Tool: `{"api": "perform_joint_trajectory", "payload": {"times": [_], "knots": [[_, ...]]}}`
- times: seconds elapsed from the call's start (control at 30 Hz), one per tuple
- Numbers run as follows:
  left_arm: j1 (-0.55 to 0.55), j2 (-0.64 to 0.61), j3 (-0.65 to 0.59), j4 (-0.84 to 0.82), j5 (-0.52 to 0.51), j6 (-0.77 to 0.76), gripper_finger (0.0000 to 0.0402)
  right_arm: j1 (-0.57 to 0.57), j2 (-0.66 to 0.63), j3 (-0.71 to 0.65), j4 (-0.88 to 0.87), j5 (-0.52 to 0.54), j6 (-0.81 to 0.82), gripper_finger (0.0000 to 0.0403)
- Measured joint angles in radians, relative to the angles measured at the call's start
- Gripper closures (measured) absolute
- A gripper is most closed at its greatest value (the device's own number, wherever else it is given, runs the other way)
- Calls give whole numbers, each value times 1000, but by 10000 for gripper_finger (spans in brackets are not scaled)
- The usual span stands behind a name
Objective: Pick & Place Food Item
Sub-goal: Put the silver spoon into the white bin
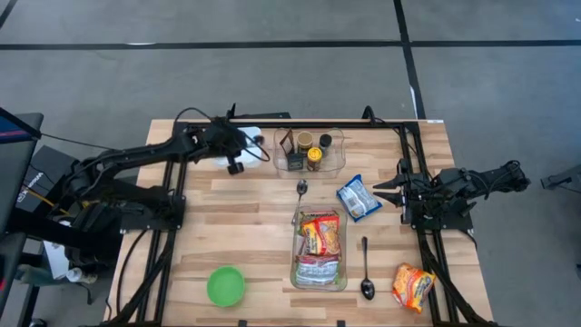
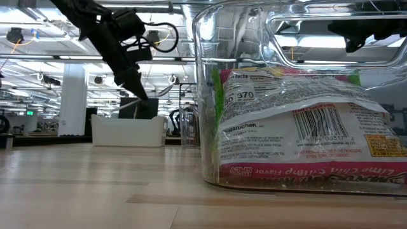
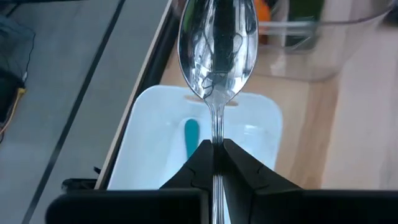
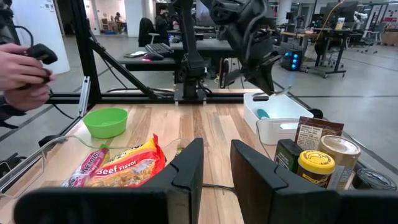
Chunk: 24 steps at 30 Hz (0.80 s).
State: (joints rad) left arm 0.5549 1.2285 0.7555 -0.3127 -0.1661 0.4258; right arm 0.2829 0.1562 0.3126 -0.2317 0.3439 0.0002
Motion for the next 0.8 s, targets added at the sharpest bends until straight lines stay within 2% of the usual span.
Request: {"api": "perform_joint_trajectory", "payload": {"times": [0.23,0.5,0.8], "knots": [[70,11,0,-2,21,15,394,0,0,0,0,0,0,328],[136,82,0,0,24,12,394,0,0,0,0,0,0,328],[169,136,0,-4,36,-5,392,0,0,0,0,0,0,328]]}}
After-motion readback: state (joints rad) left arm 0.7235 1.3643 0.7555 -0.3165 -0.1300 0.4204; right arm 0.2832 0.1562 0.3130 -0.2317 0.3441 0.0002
